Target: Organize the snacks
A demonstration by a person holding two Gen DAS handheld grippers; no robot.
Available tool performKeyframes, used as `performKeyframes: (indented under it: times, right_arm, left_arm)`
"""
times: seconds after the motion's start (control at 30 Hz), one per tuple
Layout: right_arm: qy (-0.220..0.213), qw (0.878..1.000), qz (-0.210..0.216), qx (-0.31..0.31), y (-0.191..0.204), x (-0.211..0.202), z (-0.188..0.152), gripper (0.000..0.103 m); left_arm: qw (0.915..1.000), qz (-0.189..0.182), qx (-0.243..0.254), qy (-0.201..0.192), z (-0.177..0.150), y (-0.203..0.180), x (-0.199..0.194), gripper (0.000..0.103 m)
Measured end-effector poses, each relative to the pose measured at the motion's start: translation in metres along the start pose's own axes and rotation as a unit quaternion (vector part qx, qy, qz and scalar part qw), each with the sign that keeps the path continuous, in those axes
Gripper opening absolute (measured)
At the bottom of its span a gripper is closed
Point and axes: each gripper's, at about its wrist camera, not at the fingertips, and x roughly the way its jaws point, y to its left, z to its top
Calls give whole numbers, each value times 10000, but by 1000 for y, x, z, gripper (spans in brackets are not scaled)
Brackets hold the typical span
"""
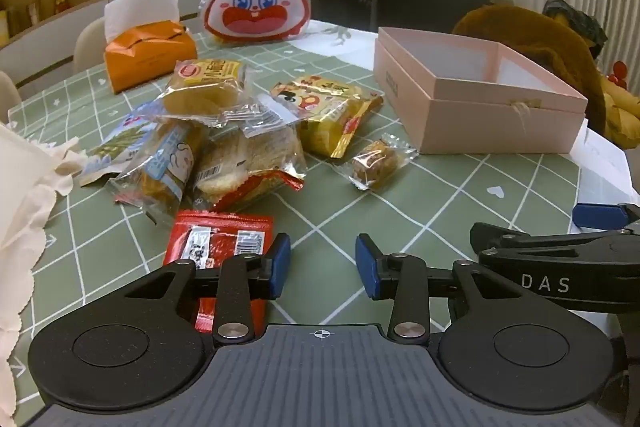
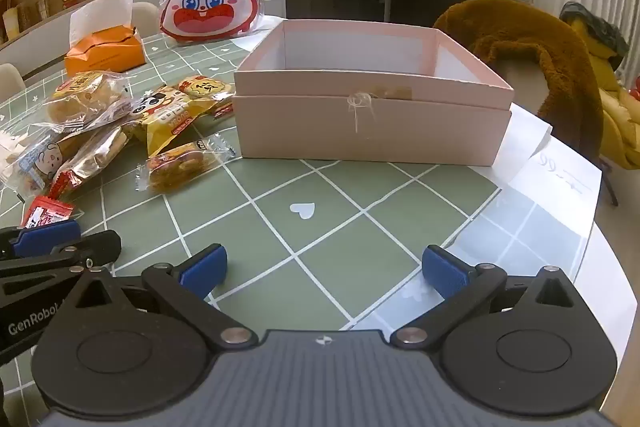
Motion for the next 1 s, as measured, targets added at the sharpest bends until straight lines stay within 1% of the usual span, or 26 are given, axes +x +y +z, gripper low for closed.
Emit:
performKeyframes:
  times: [1.0]
  right_arm:
    - [-42,10000,-6,-12,0,-1,-1,103]
  left_arm:
    - [10000,-15,-19,4,0,1,1,42]
